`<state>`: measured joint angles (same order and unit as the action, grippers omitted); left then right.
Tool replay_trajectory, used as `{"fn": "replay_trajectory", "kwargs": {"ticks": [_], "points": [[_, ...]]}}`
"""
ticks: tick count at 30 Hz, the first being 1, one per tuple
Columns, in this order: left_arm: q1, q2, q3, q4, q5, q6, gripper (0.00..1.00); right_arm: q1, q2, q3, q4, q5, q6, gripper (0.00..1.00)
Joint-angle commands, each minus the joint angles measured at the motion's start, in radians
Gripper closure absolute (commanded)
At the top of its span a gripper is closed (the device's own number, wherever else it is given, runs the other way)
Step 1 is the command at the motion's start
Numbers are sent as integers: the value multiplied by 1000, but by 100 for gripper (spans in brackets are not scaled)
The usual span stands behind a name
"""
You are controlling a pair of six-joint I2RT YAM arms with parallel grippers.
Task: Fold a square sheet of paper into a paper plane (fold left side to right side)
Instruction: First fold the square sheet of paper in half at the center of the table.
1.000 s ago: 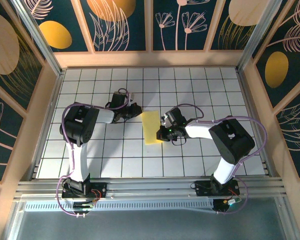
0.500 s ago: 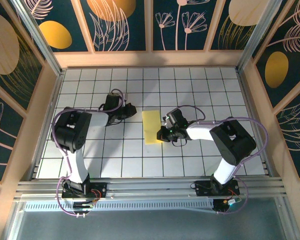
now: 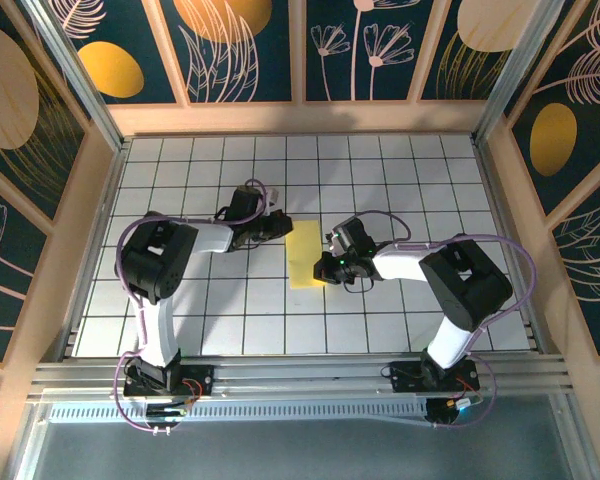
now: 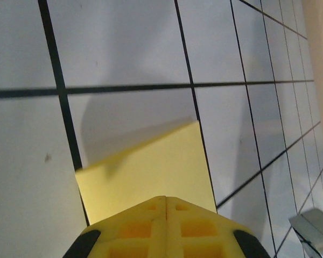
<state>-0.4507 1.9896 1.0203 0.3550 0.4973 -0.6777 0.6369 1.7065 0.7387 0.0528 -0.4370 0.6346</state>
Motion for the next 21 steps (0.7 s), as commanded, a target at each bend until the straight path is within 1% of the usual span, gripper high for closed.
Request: {"fn": "replay_trajectory", "kwargs": {"ticks": [1,14,21], "points": [[4,43,49,-23,18,19,96,6,54,-32,-148,112,-2,100],[9,105,84,-82,-102,54,96,6,59,-35,-162,123,-11,100],[52,123,67,-45,-135,50,96,5,55,-38,-165,124,-11,100]]}}
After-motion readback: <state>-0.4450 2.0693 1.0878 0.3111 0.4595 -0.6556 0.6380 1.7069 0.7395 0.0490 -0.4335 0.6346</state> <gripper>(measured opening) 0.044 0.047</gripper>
